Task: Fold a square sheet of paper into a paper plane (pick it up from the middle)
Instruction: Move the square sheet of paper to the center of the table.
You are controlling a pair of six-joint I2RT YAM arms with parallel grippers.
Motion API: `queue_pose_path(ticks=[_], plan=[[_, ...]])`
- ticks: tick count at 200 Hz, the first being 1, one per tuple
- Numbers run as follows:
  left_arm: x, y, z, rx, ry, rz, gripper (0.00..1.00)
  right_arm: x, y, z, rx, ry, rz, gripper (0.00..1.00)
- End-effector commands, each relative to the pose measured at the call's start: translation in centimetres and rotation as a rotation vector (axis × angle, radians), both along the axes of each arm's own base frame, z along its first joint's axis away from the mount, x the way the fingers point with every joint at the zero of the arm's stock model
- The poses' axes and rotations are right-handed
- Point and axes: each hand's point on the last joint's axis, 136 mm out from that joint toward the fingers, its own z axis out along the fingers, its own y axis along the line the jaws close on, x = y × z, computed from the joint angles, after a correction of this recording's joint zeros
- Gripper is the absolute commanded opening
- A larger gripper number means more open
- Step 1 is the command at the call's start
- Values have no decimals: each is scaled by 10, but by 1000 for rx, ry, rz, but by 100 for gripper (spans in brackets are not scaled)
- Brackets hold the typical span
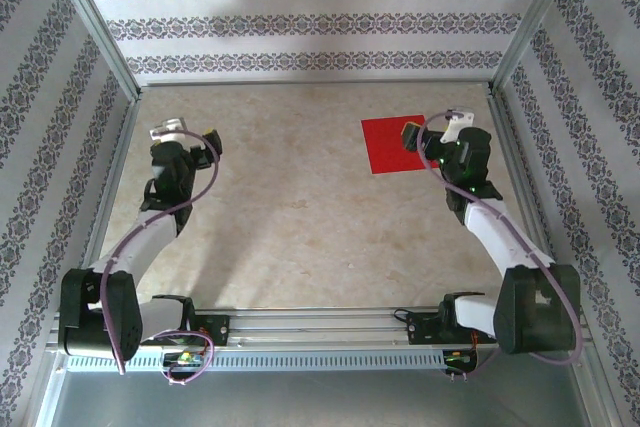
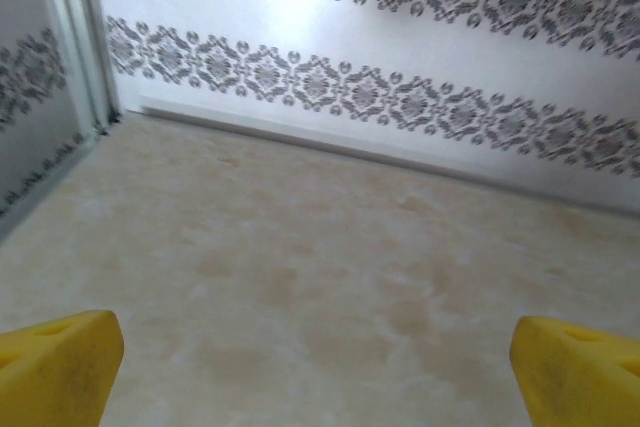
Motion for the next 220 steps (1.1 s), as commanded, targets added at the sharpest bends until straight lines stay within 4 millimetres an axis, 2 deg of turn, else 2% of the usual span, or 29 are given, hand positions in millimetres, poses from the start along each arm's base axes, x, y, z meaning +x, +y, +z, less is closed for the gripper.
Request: queue_pose_path(ticks=[1,30,53,85,133,169,198,220], plan=[[-13,-19,-48,-233,236,-36,99,2,29,-39,269,289,111,98],[-9,-45,-64,-415,294,-114,99,25,32,-74,377,479,68,98],[-5,-62,-74,-487,355,-177,100,43,21,-110,376,598,-33,98],[1,-82,-85,-569,437,-255,100,61,22,-143,367,729,-66,98],[10,-109,-102,-614,520,-321,100,77,12,-173,301,807,-162,97],[14,-122,-109,-599,559,-336,100,83,14,-184,276,843,-171,94],[16,-127,-111,-600,571,-338,100,77,22,-193,257,878,-171,94],[16,-129,-114,-602,580,-336,100,65,37,-202,238,911,-167,95]])
